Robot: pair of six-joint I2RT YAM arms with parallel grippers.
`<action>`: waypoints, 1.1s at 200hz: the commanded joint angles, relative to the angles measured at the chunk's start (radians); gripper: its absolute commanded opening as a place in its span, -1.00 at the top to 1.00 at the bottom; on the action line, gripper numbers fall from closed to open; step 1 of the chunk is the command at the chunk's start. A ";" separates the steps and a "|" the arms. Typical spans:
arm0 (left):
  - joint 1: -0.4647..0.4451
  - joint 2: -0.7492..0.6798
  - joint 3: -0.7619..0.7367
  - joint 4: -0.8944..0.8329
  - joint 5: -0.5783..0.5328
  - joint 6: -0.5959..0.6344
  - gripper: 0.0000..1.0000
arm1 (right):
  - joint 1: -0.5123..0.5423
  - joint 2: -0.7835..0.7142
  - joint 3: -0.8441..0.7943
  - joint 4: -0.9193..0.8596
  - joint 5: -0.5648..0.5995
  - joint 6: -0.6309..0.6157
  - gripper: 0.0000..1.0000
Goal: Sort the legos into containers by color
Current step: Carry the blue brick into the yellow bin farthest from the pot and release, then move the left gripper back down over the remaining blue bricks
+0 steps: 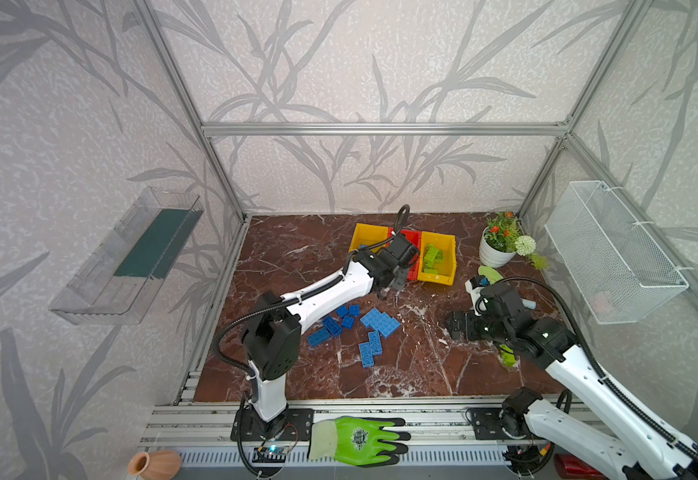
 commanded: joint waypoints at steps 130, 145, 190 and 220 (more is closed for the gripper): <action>0.294 0.604 0.848 -0.258 0.100 0.093 0.90 | -0.059 0.139 0.062 0.102 -0.091 -0.016 -0.93; 0.296 0.611 0.848 -0.248 0.105 0.094 0.85 | -0.064 0.158 0.070 0.106 -0.094 -0.016 -0.94; 0.296 0.607 0.848 -0.212 0.164 0.101 0.08 | -0.067 0.179 0.091 0.106 -0.092 -0.012 -0.94; 0.296 0.582 0.843 -0.220 0.158 0.095 -0.20 | -0.067 0.173 0.093 0.094 -0.090 -0.013 -0.95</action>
